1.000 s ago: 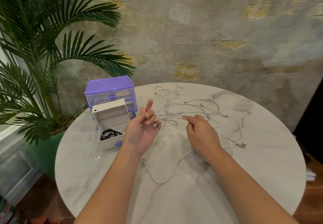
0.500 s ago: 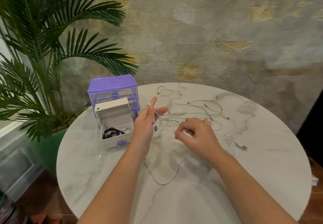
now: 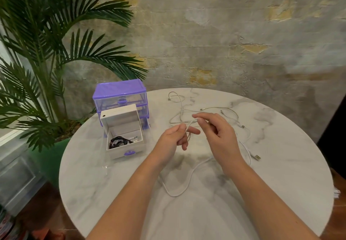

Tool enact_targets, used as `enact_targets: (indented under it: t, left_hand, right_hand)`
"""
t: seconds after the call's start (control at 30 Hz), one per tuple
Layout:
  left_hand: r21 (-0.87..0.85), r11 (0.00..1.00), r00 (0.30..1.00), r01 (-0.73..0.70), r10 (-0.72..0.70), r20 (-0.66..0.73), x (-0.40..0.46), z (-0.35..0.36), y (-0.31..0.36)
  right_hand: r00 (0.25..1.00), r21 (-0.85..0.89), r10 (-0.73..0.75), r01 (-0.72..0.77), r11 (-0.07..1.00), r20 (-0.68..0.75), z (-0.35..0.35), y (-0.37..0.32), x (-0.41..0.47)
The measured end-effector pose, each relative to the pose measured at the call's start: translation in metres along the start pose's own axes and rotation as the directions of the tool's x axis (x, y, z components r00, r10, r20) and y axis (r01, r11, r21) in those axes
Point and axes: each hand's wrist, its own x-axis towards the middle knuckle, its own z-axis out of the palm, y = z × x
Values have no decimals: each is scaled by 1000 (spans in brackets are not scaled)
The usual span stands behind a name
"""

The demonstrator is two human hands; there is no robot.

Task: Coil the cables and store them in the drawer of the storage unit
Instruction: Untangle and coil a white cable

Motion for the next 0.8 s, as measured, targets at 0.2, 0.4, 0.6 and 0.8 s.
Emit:
enact_targets:
  t: [0.2, 0.4, 0.6, 0.8]
  left_hand:
    - [-433, 894, 993, 118, -117, 28, 0, -6, 11]
    - [-831, 556, 983, -24, -138, -120, 6, -34, 12]
    - [-818, 574, 971, -38, -172, -165, 8, -34, 10]
    - [-692, 721, 966, 24, -194, -169, 10, -23, 4]
  right_hand:
    - [1000, -163, 29, -27, 986, 10, -1, 14, 5]
    - [933, -633, 300, -111, 766, 200, -4, 40, 6]
    - [908, -662, 386, -189, 725, 164, -9, 50, 7]
    - [943, 140, 331, -322, 936, -43, -16, 10, 13]
